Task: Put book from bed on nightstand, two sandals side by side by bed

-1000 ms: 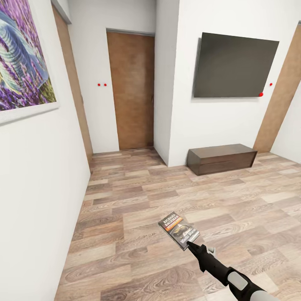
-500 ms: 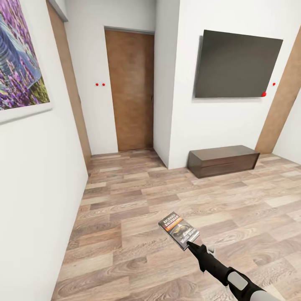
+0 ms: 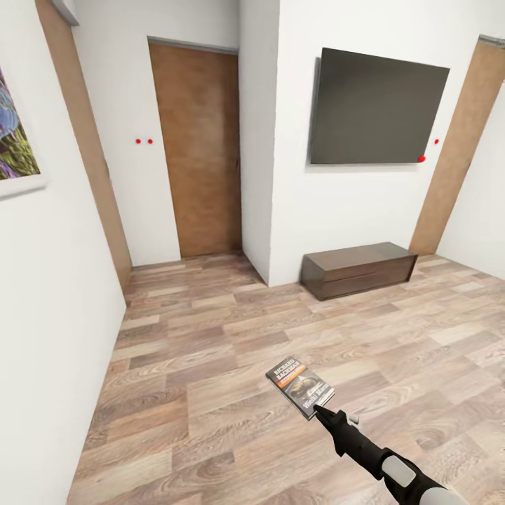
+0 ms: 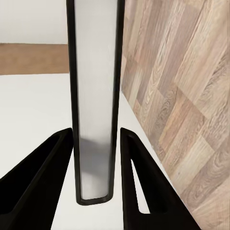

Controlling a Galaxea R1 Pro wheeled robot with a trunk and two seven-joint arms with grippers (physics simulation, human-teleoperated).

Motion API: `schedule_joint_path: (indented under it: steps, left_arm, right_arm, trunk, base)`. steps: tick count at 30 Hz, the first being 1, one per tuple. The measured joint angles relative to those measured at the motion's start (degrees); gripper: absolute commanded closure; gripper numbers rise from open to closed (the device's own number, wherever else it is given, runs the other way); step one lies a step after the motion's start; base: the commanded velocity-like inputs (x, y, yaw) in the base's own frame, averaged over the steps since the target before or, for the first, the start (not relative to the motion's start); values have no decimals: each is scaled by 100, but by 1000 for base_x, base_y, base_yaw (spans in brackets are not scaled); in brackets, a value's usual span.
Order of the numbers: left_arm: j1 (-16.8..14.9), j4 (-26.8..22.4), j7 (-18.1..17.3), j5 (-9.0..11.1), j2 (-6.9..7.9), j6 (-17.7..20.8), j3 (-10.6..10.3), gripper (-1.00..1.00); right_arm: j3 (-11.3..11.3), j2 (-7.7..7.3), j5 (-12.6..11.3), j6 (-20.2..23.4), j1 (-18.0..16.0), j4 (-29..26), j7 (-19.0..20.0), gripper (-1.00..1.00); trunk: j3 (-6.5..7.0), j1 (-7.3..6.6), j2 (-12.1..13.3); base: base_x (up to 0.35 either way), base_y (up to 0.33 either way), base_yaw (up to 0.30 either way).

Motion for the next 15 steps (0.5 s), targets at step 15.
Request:
schedule_joint_path:
  steps: [15]
  left_arm:
    - [0, 0, -1, 0, 0, 0, 1, -100]
  right_arm:
    - [0, 0, 0, 0, 0, 0, 0, 100]
  trunk:
    - [0, 0, 0]
  base:
    - [224, 0, -197]
